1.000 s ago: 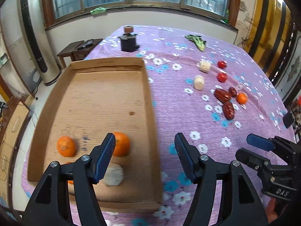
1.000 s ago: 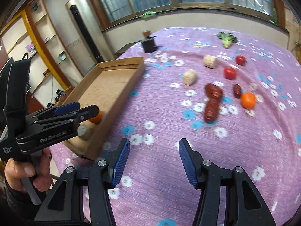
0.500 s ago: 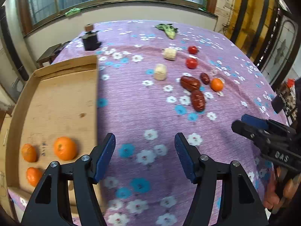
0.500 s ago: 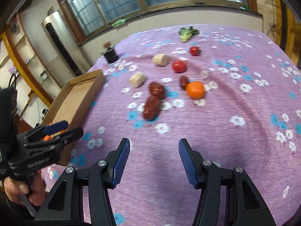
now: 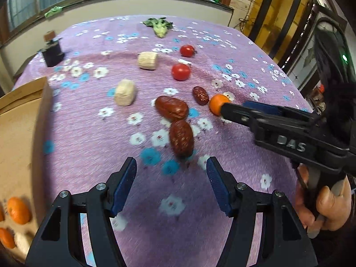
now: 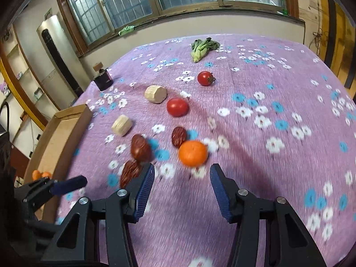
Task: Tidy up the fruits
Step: 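Withdraw both tools from the tray toward the remaining fruit, then grasp a red date with the left tool while the right tool grasps a tangerine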
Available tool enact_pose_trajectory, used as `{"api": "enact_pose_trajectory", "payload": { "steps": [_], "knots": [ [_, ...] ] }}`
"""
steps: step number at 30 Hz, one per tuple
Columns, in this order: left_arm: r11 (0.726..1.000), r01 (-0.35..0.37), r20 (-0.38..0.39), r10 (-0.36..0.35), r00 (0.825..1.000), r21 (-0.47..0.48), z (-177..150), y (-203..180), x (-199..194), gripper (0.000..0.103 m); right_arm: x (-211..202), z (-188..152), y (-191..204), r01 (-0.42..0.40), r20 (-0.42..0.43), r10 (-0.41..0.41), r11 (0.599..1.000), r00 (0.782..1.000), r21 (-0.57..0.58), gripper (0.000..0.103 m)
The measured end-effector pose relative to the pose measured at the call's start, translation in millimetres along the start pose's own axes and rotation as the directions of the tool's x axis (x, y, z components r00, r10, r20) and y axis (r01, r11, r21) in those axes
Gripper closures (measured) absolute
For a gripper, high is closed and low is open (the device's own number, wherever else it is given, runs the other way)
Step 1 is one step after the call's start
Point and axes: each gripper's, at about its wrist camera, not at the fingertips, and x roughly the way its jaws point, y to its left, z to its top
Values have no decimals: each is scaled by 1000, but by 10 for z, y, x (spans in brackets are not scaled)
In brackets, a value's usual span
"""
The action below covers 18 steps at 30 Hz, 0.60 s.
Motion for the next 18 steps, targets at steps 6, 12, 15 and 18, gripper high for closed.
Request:
{"api": "enact_pose_trajectory", "payload": {
  "steps": [6, 12, 15, 18],
  "knots": [
    [999, 46, -22, -47, 999, -16, 139, 1, 292, 39, 315, 73, -50, 21, -56, -22, 1000, 998, -19, 63],
    [1000, 4, 13, -4, 1000, 29, 197, -31, 337, 78, 191, -3, -120, 11, -19, -10, 1000, 1000, 28, 69],
    [1000, -14, 16, 14, 1000, 25, 159, 8, 301, 78, 38, -64, -130, 0, 5, 0, 999, 1000, 48, 69],
    [999, -33, 30, 32, 999, 21, 98, 40, 218, 78, -107, -126, -83, -21, 21, 20, 998, 1000, 54, 69]
  ]
}}
